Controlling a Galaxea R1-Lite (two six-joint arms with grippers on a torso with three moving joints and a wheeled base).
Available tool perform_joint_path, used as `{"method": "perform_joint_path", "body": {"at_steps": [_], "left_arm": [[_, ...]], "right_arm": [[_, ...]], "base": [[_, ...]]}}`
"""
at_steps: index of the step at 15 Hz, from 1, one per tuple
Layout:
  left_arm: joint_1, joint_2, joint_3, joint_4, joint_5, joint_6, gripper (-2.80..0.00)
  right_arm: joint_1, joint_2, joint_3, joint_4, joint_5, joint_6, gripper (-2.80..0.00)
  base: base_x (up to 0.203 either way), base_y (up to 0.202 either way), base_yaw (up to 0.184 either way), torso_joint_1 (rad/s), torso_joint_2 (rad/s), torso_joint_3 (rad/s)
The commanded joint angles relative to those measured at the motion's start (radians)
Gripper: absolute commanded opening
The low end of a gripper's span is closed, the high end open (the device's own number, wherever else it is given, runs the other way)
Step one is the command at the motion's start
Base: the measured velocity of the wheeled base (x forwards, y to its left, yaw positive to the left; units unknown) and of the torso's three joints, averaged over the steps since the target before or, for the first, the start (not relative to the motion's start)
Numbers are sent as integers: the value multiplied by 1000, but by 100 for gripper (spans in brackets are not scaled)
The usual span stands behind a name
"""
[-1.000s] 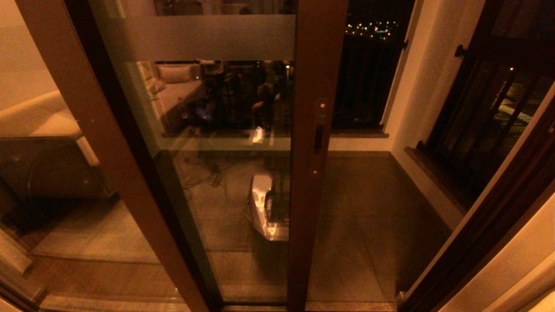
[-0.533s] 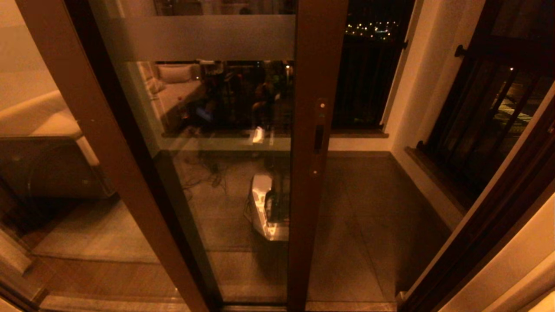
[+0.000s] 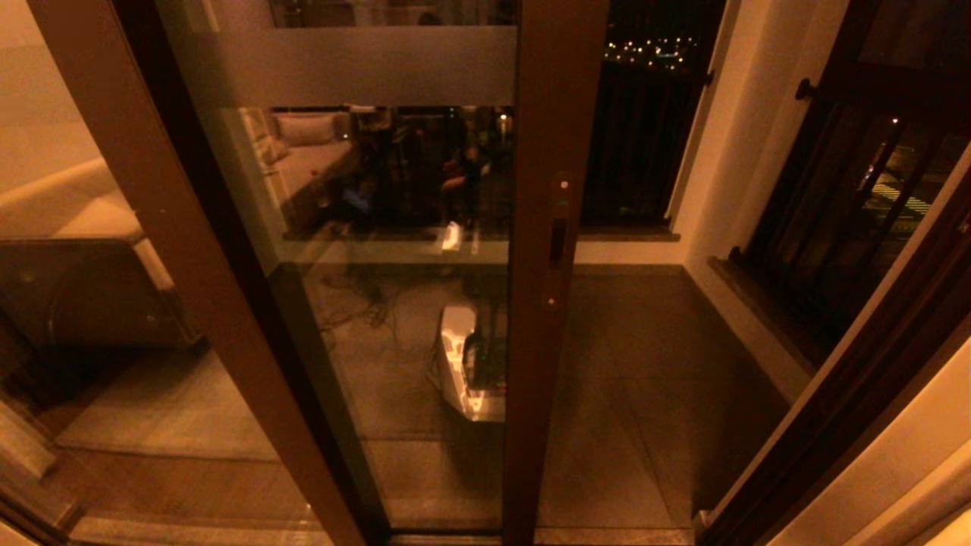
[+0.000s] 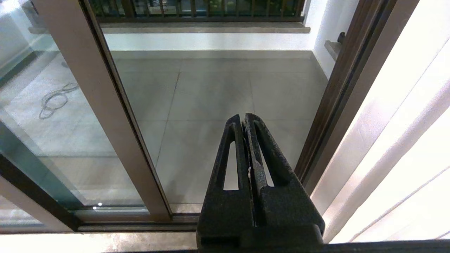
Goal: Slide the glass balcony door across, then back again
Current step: Close the slid door
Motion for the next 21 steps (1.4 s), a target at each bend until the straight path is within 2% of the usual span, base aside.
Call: {"method": "perform_joint_path", "body": {"at_steps": [1, 21], "left_arm": [[0, 1, 0, 1, 0, 0, -280], [0, 1, 0, 1, 0, 0, -280]], "right_arm": [[0, 0, 0, 0, 0, -1, -280], [0, 0, 0, 0, 0, -1, -280]], "base": [[0, 0, 0, 0, 0, 0], [0, 0, 0, 0, 0, 0]]}}
